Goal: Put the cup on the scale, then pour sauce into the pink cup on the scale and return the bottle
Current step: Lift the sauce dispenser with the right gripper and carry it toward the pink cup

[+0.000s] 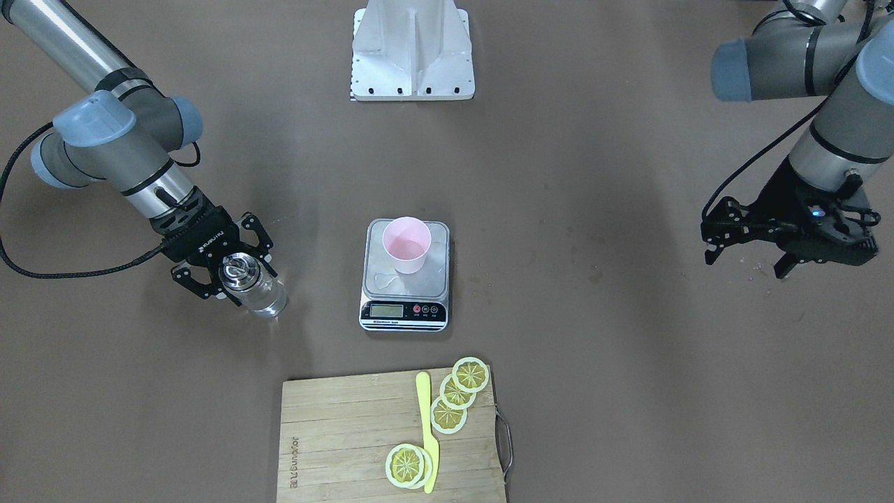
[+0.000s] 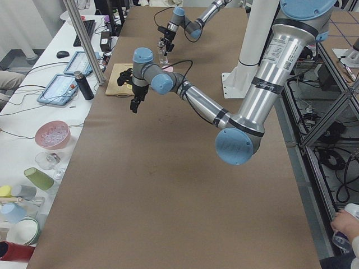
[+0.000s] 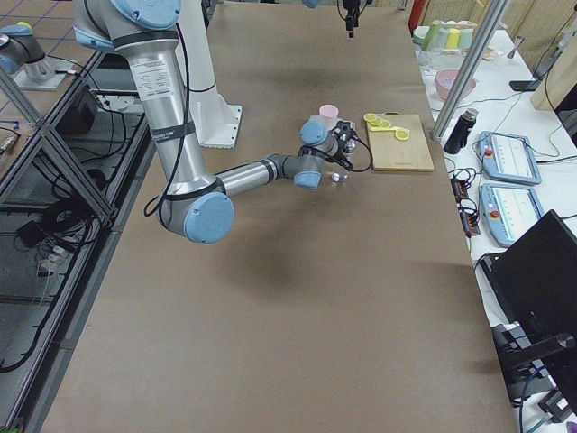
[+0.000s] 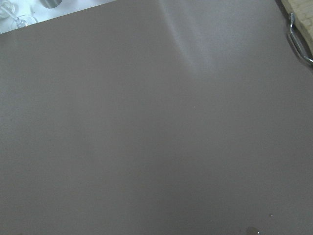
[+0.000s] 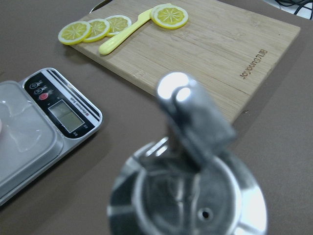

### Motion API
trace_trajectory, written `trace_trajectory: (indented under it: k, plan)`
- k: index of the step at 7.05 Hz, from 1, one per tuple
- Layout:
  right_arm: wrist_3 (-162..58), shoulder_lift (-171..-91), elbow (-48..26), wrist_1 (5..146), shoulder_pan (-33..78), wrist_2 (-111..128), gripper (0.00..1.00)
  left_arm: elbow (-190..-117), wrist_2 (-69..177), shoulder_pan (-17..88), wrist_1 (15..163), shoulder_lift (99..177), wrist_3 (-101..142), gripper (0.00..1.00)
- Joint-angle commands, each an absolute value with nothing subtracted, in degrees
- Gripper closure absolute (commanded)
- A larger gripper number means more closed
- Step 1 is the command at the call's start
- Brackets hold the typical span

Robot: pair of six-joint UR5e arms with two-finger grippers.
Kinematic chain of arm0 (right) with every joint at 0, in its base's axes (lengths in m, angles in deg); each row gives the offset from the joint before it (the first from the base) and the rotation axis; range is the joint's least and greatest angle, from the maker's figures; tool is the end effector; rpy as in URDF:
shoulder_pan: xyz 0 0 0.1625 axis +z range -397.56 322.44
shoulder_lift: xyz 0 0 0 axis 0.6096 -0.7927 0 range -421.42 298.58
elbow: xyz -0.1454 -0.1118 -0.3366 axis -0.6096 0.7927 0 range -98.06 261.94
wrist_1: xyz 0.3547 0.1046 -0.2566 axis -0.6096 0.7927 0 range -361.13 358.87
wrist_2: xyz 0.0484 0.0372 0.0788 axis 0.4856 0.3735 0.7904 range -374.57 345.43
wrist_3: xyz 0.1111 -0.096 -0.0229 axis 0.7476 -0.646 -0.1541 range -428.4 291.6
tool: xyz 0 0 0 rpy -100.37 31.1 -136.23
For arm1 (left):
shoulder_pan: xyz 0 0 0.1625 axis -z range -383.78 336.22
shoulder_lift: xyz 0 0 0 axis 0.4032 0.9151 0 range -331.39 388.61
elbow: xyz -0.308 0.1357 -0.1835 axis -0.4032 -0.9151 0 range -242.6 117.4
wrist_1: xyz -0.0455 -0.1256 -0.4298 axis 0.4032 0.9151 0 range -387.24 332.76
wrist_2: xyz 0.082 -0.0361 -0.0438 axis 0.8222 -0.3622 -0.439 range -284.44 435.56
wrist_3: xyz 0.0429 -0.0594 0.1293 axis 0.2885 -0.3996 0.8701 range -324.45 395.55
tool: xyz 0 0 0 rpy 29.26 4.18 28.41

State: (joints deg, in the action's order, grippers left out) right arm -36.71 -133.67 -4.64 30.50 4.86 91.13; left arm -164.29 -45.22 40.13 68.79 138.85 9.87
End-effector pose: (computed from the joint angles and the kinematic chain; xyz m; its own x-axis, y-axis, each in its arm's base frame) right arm -0.4536 -0.5406 0.3686 0.5057 -0.6476 0.5699 -0.0539 0.6356 0.7701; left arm 0.2365 -0.6131 0.3340 0.7209 0.2886 -0.6301 -0.0382 0.9243 0.3797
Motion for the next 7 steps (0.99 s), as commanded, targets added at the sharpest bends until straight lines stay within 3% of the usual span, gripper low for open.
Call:
trace_trajectory:
  k: [1,5,7]
  plan:
    - [-33.6,-133.23,-4.63,30.68,4.8,91.07,1.0,-164.29,-45.55,43.0,68.91,136.37,14.78,0.03]
    - [-36.82,-131.74,-7.34,42.14,5.68,91.16,1.0,-159.56,-52.91,48.98,84.16,125.4,17.62,0.03]
    - [-40.26,-130.59,-14.88,55.75,5.77,91.07,1.0,-154.56,-55.74,52.15,90.77,123.97,17.8,0.03]
